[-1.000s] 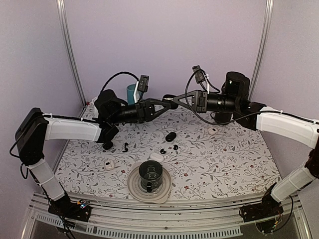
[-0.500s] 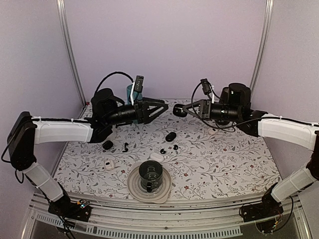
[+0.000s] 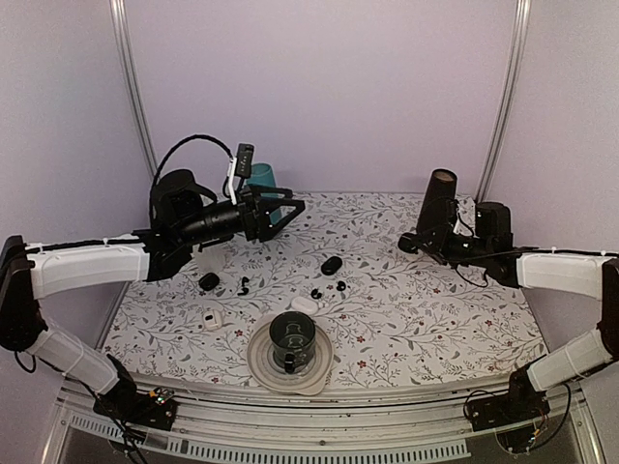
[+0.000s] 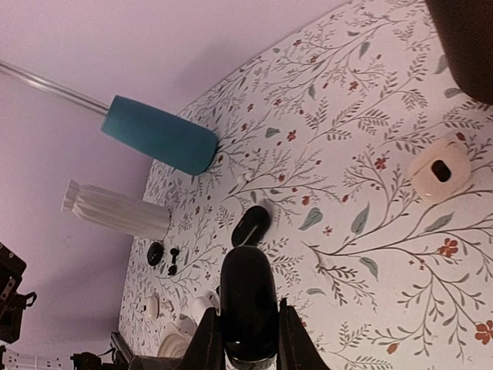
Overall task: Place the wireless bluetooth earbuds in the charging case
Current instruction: Place the charging case at the center of the board.
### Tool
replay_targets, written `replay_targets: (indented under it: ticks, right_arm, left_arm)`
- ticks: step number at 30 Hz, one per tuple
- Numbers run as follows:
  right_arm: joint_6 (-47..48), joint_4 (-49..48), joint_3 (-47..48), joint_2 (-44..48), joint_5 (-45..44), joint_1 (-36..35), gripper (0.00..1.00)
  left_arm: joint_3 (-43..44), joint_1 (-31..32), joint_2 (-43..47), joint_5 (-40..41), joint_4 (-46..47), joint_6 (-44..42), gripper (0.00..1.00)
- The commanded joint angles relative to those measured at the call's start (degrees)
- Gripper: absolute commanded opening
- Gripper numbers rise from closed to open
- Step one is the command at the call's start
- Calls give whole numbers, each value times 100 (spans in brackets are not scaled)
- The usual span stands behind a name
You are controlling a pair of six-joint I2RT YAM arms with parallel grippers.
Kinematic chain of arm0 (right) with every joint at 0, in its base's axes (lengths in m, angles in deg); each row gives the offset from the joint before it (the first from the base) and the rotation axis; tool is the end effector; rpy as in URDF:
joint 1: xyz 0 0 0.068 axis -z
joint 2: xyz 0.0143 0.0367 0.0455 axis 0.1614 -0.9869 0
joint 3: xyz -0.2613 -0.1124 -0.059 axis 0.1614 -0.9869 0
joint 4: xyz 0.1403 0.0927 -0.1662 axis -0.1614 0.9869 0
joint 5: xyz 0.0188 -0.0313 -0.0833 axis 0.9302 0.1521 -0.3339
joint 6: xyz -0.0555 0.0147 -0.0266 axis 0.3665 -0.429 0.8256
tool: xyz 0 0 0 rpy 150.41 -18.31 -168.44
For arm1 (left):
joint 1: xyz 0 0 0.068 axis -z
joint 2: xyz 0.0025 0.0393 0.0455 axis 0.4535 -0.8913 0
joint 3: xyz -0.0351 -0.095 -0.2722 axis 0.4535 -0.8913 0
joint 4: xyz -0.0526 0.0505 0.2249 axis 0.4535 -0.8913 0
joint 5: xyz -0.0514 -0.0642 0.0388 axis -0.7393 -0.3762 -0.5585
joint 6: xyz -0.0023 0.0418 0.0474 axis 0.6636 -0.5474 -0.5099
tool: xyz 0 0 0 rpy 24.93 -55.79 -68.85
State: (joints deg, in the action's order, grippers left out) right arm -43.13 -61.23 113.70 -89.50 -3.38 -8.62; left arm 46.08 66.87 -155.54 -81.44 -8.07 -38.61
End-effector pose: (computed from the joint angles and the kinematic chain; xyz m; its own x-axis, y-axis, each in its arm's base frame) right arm 0.2546 0.1043 0.2522 -0.7189 0.3860 -0.5781 -0.2410 0.6417 0.7281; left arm 0.2231 -0.2175 0.3527 -0.3455 -0.2249 -0.9111 0.8708 0.2849 -0.4006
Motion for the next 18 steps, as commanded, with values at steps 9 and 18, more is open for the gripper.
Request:
replay_targets:
  ticks: [9, 18]
  right_arm:
    - [-452, -85, -196, -627, -962, 1217, 4]
    - [-360, -136, 284, -1705, -995, 1559, 4]
  left_arm:
    - [-398, -276, 542, 293, -576, -393, 96]
    - [-511, -334, 671, 307, -707, -337, 96]
